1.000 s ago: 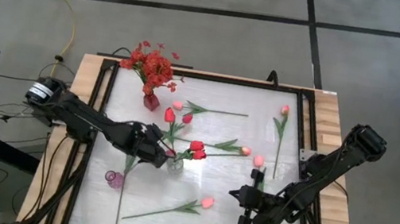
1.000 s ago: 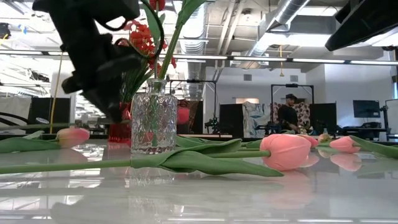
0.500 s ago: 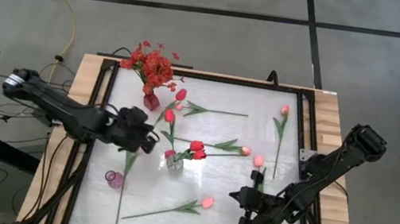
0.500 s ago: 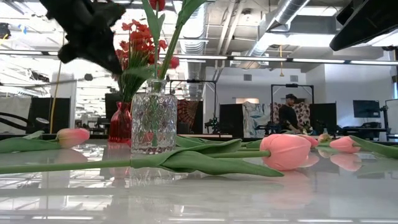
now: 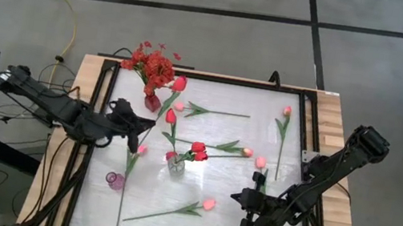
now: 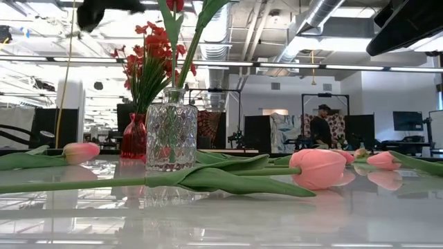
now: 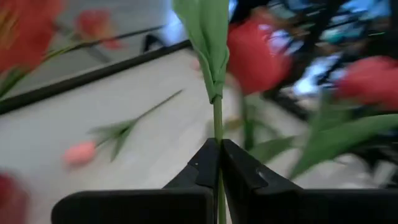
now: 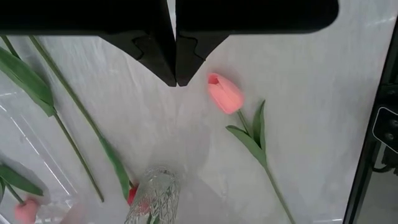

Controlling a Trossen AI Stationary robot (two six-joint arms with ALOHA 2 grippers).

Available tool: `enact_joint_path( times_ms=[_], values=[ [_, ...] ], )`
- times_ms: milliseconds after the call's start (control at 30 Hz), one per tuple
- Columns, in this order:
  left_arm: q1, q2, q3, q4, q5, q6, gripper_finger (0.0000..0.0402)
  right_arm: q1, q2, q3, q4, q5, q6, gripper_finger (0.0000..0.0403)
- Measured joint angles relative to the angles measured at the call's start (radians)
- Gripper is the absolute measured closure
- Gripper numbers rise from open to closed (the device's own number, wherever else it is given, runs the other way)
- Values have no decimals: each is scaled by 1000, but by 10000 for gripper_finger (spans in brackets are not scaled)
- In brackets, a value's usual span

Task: Sort flowers into vase by color
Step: Put the red flower into the transparent vase

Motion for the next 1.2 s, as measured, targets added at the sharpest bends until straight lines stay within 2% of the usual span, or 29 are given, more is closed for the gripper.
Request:
enact_joint_path(
  times_ms=[400,533,633,900,1033,1200],
  values=[
    [-95,-35,0,395,131,424,401,-1,0,0,13,0,0,375],
    [-131,-14,0,432,115,495,401,-1,0,0,22,0,0,375],
    [-152,27,-36,529,105,531,401,-4,0,0,23,1,0,375],
    [-155,119,-150,896,239,660,401,-33,0,0,32,-23,3,375],
    [-155,132,-178,948,265,692,401,-45,0,0,38,-49,3,375],
    [-154,165,-230,1102,318,716,401,-50,0,0,45,-49,3,375]
  ],
)
